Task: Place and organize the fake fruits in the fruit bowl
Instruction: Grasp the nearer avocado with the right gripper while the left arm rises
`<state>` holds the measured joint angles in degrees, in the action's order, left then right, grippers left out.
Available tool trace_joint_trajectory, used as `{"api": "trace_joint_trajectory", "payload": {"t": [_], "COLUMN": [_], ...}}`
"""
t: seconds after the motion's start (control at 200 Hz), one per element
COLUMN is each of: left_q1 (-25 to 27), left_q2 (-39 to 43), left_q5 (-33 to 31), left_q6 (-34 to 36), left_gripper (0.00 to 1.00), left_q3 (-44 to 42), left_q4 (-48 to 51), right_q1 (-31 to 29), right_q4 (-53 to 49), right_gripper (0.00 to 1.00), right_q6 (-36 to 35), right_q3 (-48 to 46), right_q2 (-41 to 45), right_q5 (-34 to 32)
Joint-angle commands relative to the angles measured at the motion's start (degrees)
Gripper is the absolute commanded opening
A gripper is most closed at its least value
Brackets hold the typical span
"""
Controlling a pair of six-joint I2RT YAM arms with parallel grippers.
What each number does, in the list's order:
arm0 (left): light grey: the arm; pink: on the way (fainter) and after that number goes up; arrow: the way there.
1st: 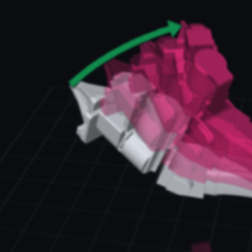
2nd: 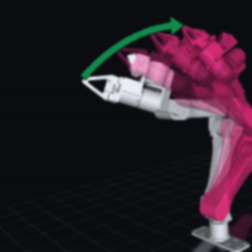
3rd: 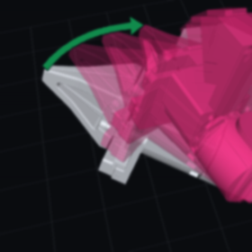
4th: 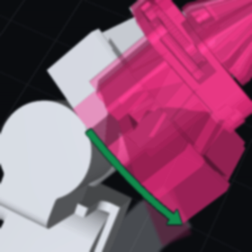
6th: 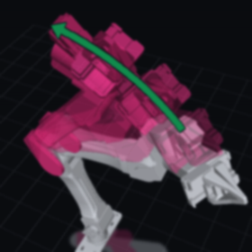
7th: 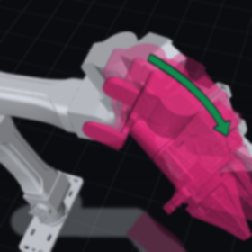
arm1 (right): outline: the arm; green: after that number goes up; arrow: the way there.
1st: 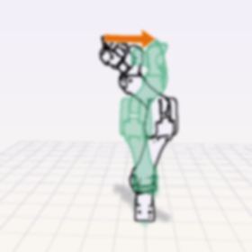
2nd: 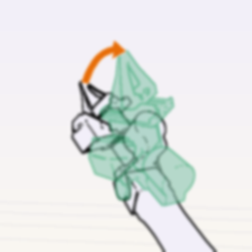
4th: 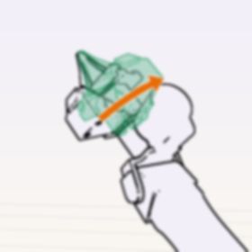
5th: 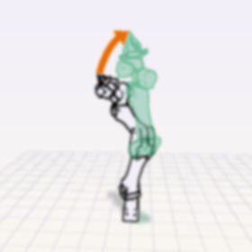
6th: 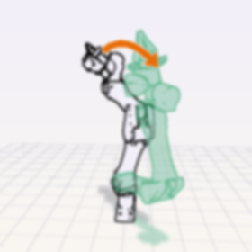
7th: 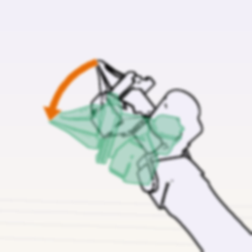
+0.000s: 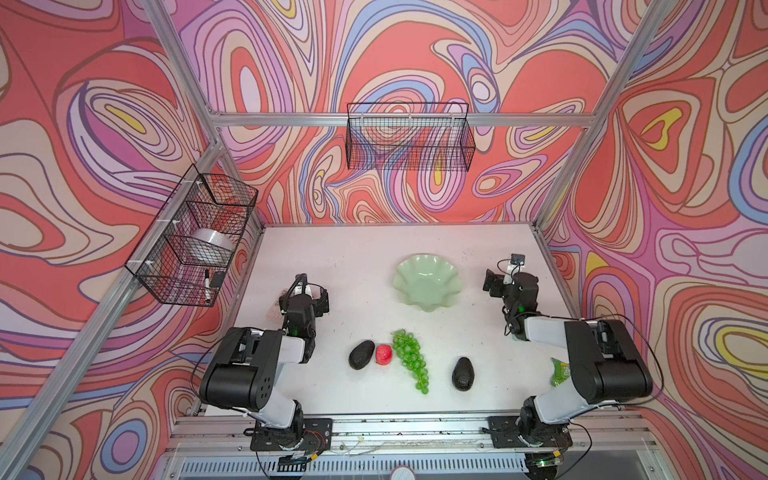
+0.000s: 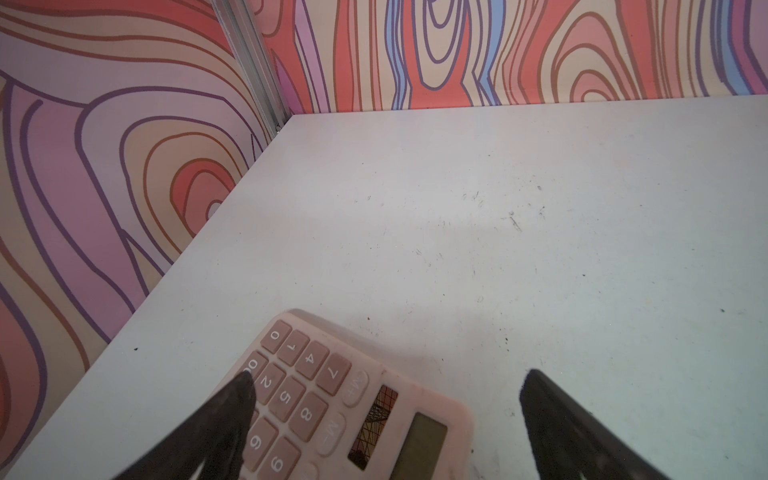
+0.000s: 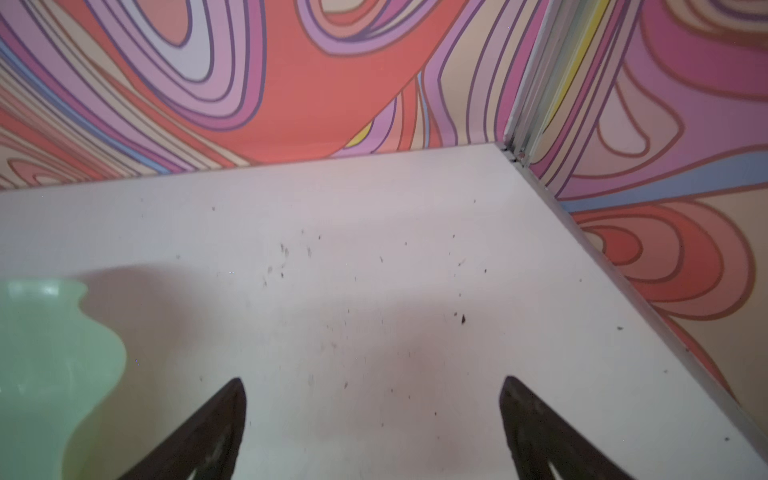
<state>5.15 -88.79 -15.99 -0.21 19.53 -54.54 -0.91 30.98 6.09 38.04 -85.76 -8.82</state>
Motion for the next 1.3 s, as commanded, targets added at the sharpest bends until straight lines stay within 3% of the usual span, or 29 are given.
{"api": "trace_joint_trajectory", "payload": {"t": [0.0,0.04,0.09,0.135,0.185,0.24,0.345,0.425,0.526,0.616,0.796,0.936,1.096,1.296], "left_q1": [-0.2,0.2,2.3,4.0,4.6,4.6,4.6,4.6,4.6,4.6,4.6,4.6,4.6,4.6], "left_q2": [2.7,4.7,8.9,12.6,16.1,19.3,24.4,27.8,30.1,31.1,34.3,35.1,35.0,35.5], "left_q5": [-0.6,-0.3,-5.2,-10.3,-12.7,-9.8,-0.4,6.2,5.7,6.2,8.1,7.8,8.4,8.5], "left_q6": [-0.5,0.6,1.5,0.8,-5.4,-13.5,-26.6,-26.9,-27.4,-26.6,-28.2,-28.6,-28.6,-28.8], "left_gripper": [0.98,0.98,0.98,0.98,1.00,1.00,1.00,1.00,0.99,0.97,0.97,0.97,0.97,0.98], "left_q3": [0.3,0.1,1.6,5.2,11.4,16.8,19.2,19.8,23.6,25.9,24.6,23.3,23.5,22.6], "left_q4": [1.8,2.1,7.7,16.9,29.9,41.9,46.3,47.9,57.9,64.5,65.7,64.1,65.0,65.0], "right_q1": [0.1,0.1,0.1,0.1,0.1,-0.1,-2.3,-5.1,-12.4,-21.8,-37.8,-47.3,-54.1,-55.7], "right_q4": [-20.3,-26.1,-27.5,-26.7,-28.7,-33.6,-45.5,-54.2,-61.3,-66.8,-73.5,-77.0,-78.6,-78.1], "right_gripper": [0.98,0.98,0.98,0.98,0.98,0.97,0.97,0.97,0.96,0.95,0.94,0.94,0.94,0.93], "right_q6": [13.2,15.0,12.5,12.2,14.2,15.8,14.9,15.0,18.5,26.2,43.4,52.4,59.6,63.0], "right_q3": [8.0,10.6,10.8,9.6,9.4,10.4,12.8,13.2,11.2,8.8,5.7,4.9,2.9,0.2], "right_q2": [4.9,5.1,5.3,6.2,7.4,8.4,10.4,13.0,17.1,19.1,19.0,16.3,13.8,12.3], "right_q5": [-3.5,-2.2,4.4,9.1,12.1,13.0,11.2,8.6,5.7,1.5,-2.9,-3.8,-2.9,-2.4]}}
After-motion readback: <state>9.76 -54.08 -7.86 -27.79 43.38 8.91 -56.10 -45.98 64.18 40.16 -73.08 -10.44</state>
